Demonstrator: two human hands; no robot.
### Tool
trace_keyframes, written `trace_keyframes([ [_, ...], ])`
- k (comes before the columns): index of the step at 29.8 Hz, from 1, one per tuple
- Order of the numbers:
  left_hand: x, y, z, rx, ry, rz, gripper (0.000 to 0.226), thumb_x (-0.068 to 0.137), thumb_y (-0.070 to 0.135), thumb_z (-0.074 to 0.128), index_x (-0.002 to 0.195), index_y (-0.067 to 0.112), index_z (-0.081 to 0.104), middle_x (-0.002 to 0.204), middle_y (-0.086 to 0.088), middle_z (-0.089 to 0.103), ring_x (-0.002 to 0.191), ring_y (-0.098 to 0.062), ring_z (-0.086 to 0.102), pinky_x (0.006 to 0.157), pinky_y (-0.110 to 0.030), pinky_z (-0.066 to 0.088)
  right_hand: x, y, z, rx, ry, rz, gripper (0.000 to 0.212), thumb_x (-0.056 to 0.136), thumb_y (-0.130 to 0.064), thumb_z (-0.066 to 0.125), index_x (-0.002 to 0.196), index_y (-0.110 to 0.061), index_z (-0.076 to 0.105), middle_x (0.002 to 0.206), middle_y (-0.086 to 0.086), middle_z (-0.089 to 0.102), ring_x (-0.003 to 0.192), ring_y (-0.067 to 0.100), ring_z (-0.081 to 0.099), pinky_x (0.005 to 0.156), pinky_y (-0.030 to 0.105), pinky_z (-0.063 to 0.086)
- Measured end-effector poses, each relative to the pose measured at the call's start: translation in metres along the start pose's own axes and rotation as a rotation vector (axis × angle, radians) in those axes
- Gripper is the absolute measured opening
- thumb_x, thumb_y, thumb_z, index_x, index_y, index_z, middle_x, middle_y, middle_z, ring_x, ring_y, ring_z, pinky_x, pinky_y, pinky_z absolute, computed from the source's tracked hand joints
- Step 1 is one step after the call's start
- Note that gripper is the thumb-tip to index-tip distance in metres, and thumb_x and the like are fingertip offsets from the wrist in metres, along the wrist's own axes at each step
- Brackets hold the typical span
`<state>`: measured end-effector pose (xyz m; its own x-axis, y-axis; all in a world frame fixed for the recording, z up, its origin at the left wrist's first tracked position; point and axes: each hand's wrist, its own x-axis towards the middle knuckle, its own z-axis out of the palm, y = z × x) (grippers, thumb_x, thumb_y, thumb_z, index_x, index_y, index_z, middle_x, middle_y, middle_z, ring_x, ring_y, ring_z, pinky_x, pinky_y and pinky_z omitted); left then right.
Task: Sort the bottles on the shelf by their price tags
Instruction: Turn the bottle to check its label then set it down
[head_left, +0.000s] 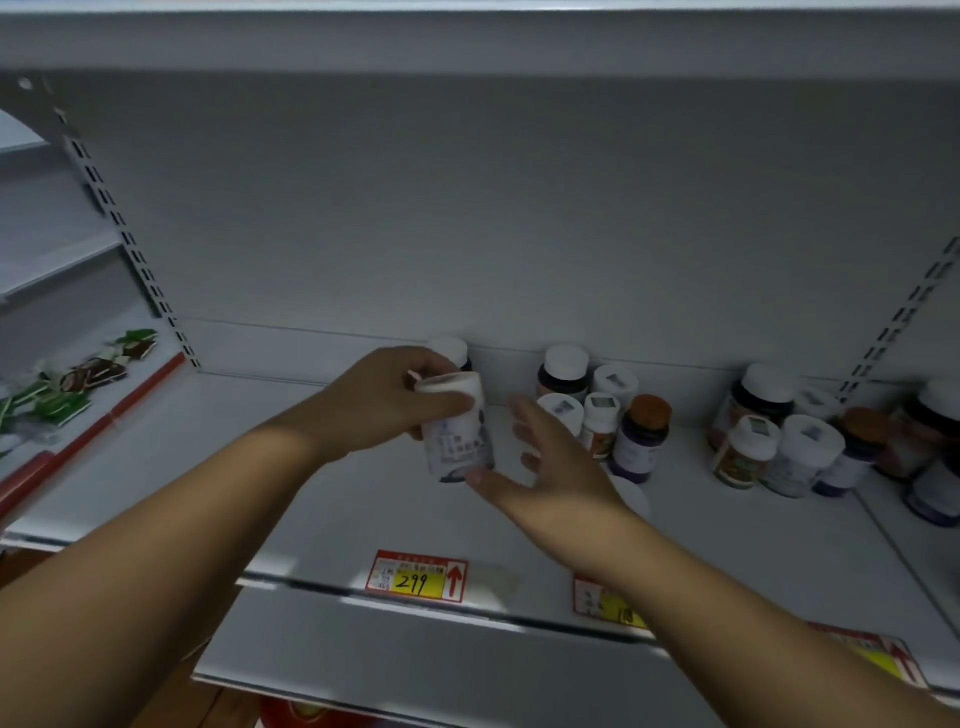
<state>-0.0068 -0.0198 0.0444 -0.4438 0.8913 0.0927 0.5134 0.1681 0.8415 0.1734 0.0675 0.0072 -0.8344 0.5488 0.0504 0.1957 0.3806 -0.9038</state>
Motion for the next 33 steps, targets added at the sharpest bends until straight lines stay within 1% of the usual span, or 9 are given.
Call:
trace_keyframes([
  [6,0.001,0.068,0.039,0.002,-0.034,0.033,0.023,0.074,0.039,0.071,0.09,0.022,0.068,0.081,0.002,0.073,0.071,-0.013,0.07,0.057,-0.026,0.055,-0.01,-0.007,-0.059,0.097,-0.05,-0.063,0.04,0.071,-0.032,0.076,0.108,-0.03,0.062,0.106,-0.009,0.07,0.094,0.005,0.067,0.087,0.03,0.055],
  [11,0.018,0.113,0.094,0.105,-0.211,0.127,0.022,0.074,0.039,0.072,0.094,0.03,0.068,0.085,0.014,0.072,0.076,0.001,0.067,0.058,-0.015,0.051,-0.041,0.023,-0.122,0.092,0.005,-0.053,0.035,0.061,-0.029,0.08,0.084,-0.049,0.062,0.091,-0.02,0.072,0.084,-0.001,0.068,0.075,0.022,0.057],
  [14,0.035,0.139,0.144,0.262,-0.316,0.199,0.035,0.068,0.046,0.074,0.099,0.034,0.066,0.096,0.019,0.069,0.086,0.003,0.064,0.072,-0.015,0.051,-0.064,0.054,-0.169,0.06,0.054,0.032,0.052,0.056,-0.031,0.081,0.099,-0.044,0.054,0.097,-0.016,0.069,0.089,0.002,0.066,0.078,0.027,0.057],
  [17,0.052,0.158,0.203,0.368,-0.361,0.263,0.039,0.063,0.053,0.074,0.097,0.037,0.063,0.089,0.026,0.062,0.086,0.007,0.059,0.064,-0.01,0.048,-0.083,0.089,-0.21,-0.056,0.093,0.108,0.065,0.057,-0.033,0.081,0.115,-0.034,0.052,0.108,-0.013,0.066,0.095,0.005,0.064,0.079,0.027,0.054],
  [22,0.052,0.136,0.283,0.532,-0.402,0.269,0.043,0.064,0.045,0.076,0.098,0.022,0.065,0.094,0.006,0.064,0.081,-0.011,0.058,0.065,-0.024,0.045,-0.101,0.145,-0.224,-0.213,0.032,0.212,0.051,0.059,-0.033,0.082,0.102,-0.04,0.056,0.105,-0.012,0.064,0.092,0.006,0.061,0.077,0.023,0.051],
  [25,0.043,0.12,0.296,0.489,-0.387,0.219,0.044,0.061,0.046,0.076,0.097,0.027,0.06,0.093,0.008,0.06,0.085,-0.013,0.057,0.067,-0.02,0.042,-0.105,0.166,-0.213,-0.282,0.047,0.249,0.05,0.057,-0.038,0.078,0.096,-0.042,0.046,0.091,-0.017,0.057,0.077,-0.001,0.053,0.059,0.01,0.035],
  [29,0.038,0.118,0.3,0.592,-0.392,0.167,0.064,0.058,0.054,0.075,0.113,0.031,0.051,0.107,0.007,0.054,0.099,-0.016,0.055,0.074,-0.027,0.045,-0.106,0.173,-0.205,-0.251,0.072,0.265,0.055,0.061,-0.035,0.077,0.1,-0.046,0.039,0.089,-0.021,0.053,0.073,-0.012,0.046,0.051,0.003,0.033],
  [31,0.034,0.121,0.291,0.559,-0.398,0.161,0.081,0.057,0.064,0.071,0.126,0.034,0.042,0.125,0.006,0.05,0.113,-0.015,0.049,0.087,-0.027,0.042,-0.11,0.165,-0.209,-0.183,0.037,0.244,0.058,0.063,-0.035,0.079,0.104,-0.051,0.04,0.1,-0.019,0.054,0.083,-0.01,0.05,0.057,0.002,0.037],
  [33,0.033,0.125,0.263,0.444,-0.263,0.297,0.071,0.066,0.065,0.064,0.127,0.035,0.043,0.131,0.008,0.05,0.116,-0.008,0.046,0.09,-0.018,0.035,-0.112,0.151,-0.216,-0.065,0.186,0.213,0.063,0.064,-0.04,0.081,0.115,-0.045,0.044,0.112,-0.019,0.053,0.098,0.004,0.053,0.069,0.009,0.039],
])
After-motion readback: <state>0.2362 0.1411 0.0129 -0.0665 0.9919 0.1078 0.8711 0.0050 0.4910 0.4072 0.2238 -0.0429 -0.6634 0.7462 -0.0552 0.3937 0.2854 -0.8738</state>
